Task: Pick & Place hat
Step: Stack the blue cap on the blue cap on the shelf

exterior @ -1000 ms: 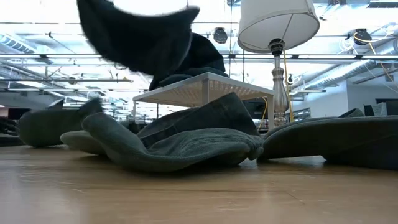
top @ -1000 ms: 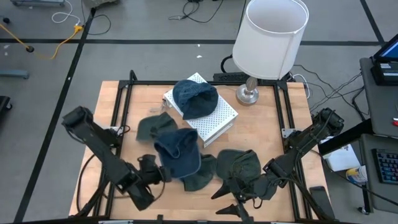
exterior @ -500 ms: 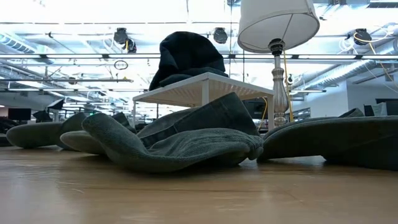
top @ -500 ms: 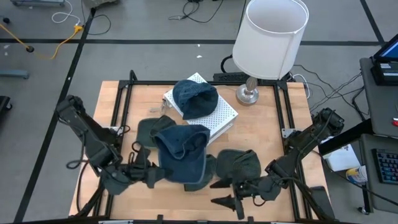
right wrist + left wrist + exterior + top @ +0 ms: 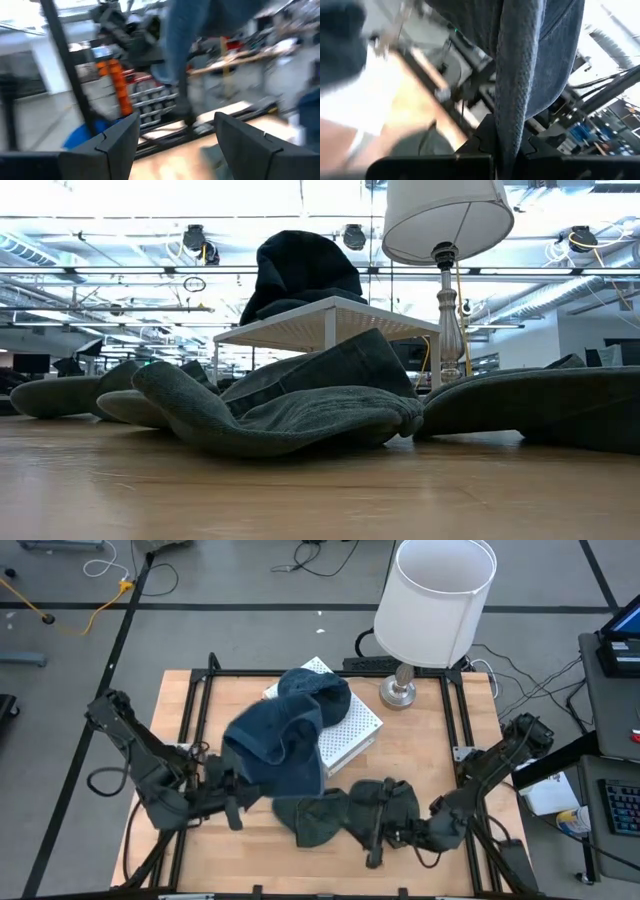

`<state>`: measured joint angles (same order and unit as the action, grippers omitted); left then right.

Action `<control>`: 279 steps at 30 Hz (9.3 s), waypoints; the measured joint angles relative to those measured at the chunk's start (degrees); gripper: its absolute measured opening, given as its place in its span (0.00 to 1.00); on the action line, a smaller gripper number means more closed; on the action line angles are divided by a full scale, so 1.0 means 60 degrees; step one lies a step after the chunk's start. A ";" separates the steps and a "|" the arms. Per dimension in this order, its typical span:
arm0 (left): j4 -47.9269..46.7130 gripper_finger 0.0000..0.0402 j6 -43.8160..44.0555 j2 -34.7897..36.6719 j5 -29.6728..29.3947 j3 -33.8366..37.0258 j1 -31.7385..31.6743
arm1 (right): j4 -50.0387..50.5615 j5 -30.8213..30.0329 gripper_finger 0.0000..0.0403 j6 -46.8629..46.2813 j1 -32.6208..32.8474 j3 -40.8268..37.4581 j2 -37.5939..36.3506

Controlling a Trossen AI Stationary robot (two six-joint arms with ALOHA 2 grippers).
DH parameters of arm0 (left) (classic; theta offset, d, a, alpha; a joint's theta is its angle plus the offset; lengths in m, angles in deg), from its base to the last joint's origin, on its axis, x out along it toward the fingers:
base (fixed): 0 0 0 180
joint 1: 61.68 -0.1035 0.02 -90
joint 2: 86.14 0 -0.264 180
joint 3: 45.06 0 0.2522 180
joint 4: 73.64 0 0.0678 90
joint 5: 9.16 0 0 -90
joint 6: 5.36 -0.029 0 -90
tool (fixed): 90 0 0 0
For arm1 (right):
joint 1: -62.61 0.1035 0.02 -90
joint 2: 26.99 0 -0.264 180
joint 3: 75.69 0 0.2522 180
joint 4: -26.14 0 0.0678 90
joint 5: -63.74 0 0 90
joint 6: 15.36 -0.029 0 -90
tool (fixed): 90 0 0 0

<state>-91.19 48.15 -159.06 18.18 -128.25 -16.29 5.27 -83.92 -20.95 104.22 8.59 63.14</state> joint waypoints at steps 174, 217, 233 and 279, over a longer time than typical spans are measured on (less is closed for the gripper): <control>-0.4940 0.01 -0.7473 -0.0682 0.4039 -0.5719 -0.2885 | 0.7569 0.3198 0.28 0.0662 -0.1766 0.1271 -0.3224; -0.2177 0.01 -1.2695 -0.3030 -0.1077 -0.5719 -0.8462 | 0.6608 0.4345 0.34 0.0625 -0.2130 0.1271 -0.3223; -0.2311 0.01 -1.1835 -0.4673 -0.3644 -0.5719 -0.8473 | 0.6520 0.4908 0.34 0.1761 -0.2128 0.1268 -0.3224; -0.7700 0.01 -0.6661 -0.6425 -0.2063 -0.5708 -0.7413 | 0.6662 0.4908 0.32 0.1567 -0.1596 0.1264 -0.3228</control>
<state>-137.39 8.19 -197.61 5.80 -162.50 -60.77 45.24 -54.47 -11.55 94.65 16.18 43.77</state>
